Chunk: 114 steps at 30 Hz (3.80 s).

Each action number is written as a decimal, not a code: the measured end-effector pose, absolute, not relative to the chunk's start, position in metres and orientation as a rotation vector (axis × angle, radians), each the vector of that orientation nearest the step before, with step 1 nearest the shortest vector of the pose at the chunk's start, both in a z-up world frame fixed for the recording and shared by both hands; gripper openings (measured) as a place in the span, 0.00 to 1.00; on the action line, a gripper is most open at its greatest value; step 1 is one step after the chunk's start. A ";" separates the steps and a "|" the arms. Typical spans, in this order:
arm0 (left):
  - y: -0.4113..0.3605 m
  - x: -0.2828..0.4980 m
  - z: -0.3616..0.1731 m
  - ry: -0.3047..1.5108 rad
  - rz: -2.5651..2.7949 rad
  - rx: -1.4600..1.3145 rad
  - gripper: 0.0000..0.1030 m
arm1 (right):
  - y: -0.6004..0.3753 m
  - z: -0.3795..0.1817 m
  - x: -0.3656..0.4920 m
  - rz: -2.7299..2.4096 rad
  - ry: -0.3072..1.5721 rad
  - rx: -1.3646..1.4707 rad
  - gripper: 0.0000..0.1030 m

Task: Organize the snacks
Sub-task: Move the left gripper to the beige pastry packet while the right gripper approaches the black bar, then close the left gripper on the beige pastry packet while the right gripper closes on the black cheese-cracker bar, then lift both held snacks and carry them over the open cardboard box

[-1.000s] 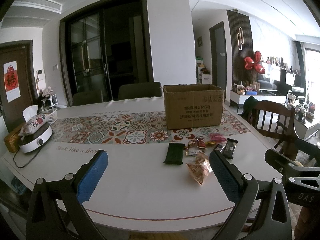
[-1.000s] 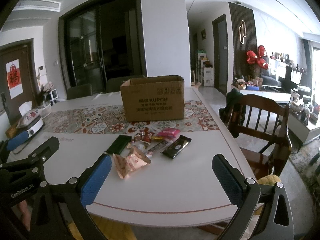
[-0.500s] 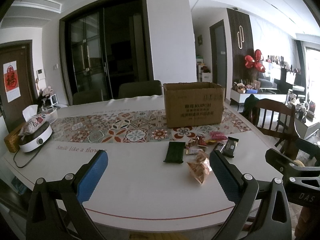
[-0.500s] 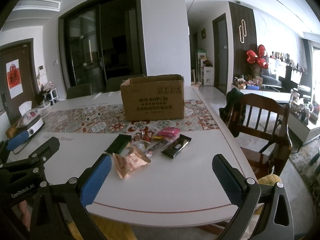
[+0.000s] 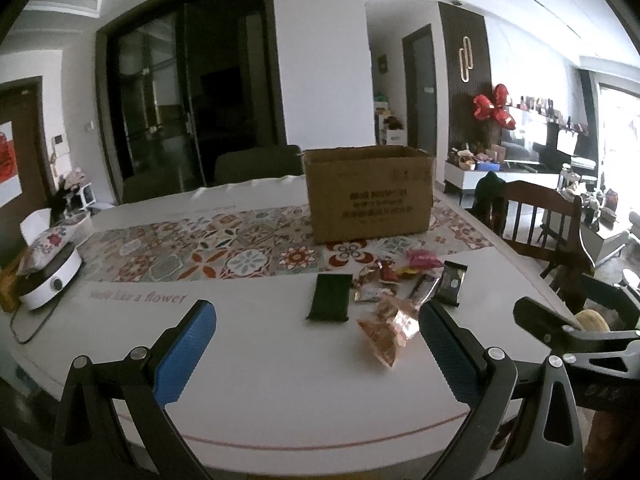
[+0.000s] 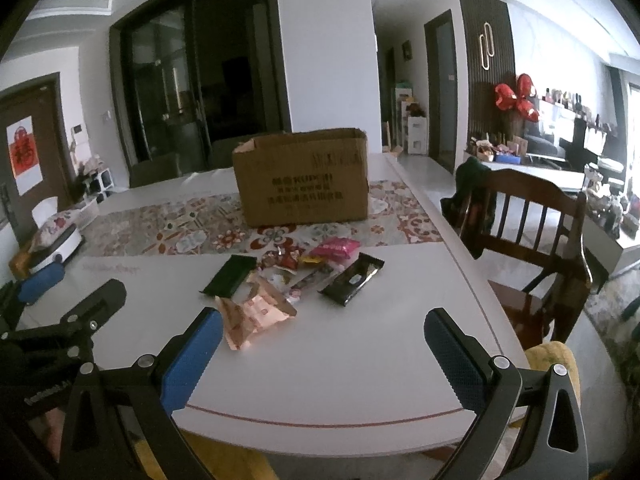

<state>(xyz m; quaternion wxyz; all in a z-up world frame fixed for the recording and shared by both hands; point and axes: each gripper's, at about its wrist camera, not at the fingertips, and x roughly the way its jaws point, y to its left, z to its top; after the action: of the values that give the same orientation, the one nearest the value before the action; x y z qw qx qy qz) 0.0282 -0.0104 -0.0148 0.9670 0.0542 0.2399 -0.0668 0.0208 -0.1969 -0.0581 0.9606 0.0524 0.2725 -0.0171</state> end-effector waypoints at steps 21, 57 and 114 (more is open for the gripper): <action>-0.064 0.092 -0.072 0.622 -0.270 0.300 0.88 | -0.226 -0.105 0.093 -0.066 0.715 0.195 0.88; -0.079 0.150 -0.123 0.765 -0.416 0.232 0.62 | -0.217 -0.144 0.167 -0.132 0.817 0.199 0.74; -0.069 0.198 0.004 0.558 -0.412 -0.035 0.40 | -0.233 -0.050 0.191 -0.043 0.585 0.185 0.35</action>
<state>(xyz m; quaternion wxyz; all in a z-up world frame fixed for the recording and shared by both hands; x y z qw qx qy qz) 0.1982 -0.0686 0.0038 0.9403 -0.0171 0.2735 -0.2020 0.1906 -0.2331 -0.0501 0.9531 0.0912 0.2877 -0.0213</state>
